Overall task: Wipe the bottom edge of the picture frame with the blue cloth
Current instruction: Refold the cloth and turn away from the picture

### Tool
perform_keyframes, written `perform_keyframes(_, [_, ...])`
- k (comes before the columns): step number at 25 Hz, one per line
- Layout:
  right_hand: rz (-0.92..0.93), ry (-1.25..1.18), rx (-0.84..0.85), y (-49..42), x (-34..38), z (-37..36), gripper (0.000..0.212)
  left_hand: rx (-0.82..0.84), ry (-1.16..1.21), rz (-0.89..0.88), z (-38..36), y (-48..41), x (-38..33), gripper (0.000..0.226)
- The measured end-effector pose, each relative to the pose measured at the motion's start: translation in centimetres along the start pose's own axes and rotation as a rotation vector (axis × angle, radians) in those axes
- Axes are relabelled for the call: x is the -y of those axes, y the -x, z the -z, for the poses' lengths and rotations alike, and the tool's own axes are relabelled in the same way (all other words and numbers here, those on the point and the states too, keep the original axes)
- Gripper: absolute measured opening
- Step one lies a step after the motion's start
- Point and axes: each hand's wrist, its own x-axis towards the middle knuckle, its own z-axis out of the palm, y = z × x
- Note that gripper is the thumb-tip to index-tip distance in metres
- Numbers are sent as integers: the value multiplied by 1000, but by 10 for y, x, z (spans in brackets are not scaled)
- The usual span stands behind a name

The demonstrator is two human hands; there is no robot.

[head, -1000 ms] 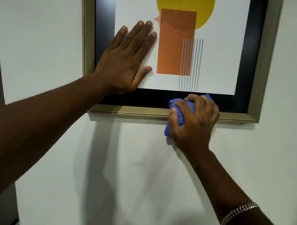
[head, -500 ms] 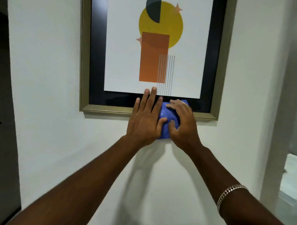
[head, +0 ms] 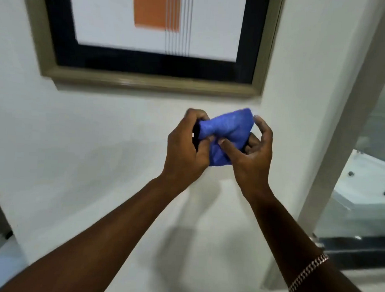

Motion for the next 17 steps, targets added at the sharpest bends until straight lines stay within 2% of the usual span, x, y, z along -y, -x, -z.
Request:
perform_keyframes(3, [-210,-7,-104,56,-51,37,60,4,114,358,-34,74,24,33])
perform_keyframes(6, [-437,211,-116,131,-130,84,53,71,77,752,-84,179,68,32])
perform_keyframes(10, [-789,491,-132,237,-221,149,54,277,-8,1237,-141,320,110,29])
perform_keyframes(13, [-961,714,7,312,-280,194,53,474,-15,1425,-173,424,129,35])
perform_keyframes(17, [-1102,802,292,379,-342,234,56,748,163,1636,-193,513,149,85])
